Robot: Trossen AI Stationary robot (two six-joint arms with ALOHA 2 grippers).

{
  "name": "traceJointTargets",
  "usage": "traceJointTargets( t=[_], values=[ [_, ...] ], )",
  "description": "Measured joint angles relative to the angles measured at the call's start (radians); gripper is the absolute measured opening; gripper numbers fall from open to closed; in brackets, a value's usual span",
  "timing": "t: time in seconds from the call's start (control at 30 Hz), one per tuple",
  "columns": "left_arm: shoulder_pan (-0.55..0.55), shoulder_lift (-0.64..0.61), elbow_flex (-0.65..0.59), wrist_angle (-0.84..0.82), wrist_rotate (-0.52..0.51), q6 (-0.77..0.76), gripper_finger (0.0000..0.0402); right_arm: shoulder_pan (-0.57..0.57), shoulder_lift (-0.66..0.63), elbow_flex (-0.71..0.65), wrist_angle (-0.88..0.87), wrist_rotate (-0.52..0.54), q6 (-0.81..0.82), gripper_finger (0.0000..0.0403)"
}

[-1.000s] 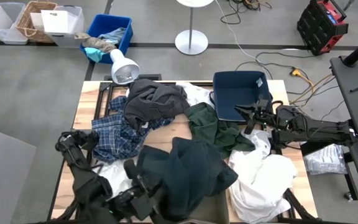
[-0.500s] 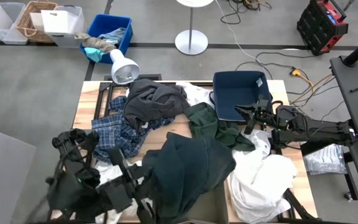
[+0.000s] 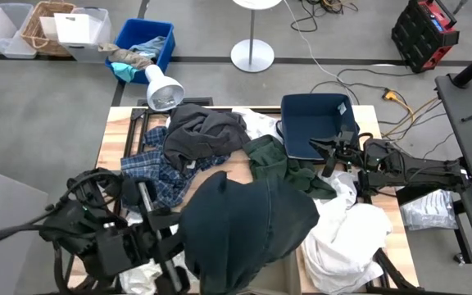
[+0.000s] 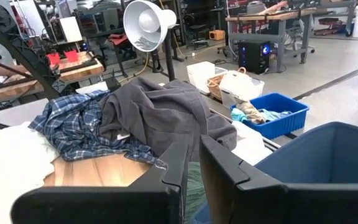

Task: Sort clothes
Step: Put the dark blue pants into the brown laundry organizer

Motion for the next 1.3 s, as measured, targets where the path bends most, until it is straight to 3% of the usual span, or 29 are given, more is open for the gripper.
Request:
traceJointTargets(
  t=[0.13,0.57,0.87,1.03,1.3],
  values=[
    [0.02,0.008,0.0,0.013,0.08,-0.055,0.0,0.0,0.0,0.0,0.0,0.0,0.001,0.0034],
    [0.118,0.094,-0.001,0.015,0.065,-0.192,0.0,0.0,0.0,-0.001,-0.012,0.0,0.019,0.0034],
    [0.095,0.136,-0.021,-0.159,-0.304,-0.222,0.0,0.0,0.0,-0.001,-0.025,0.0,0.019,0.0034],
    [0.052,0.143,-0.02,-0.193,-0.569,-0.128,0.0,0.0,0.0,-0.001,-0.026,0.0,0.019,0.0034],
    [-0.032,0.143,-0.025,-0.359,-0.574,-0.094,0.0,0.0,0.0,-0.001,-0.026,0.0,0.02,0.0034]
  ],
)
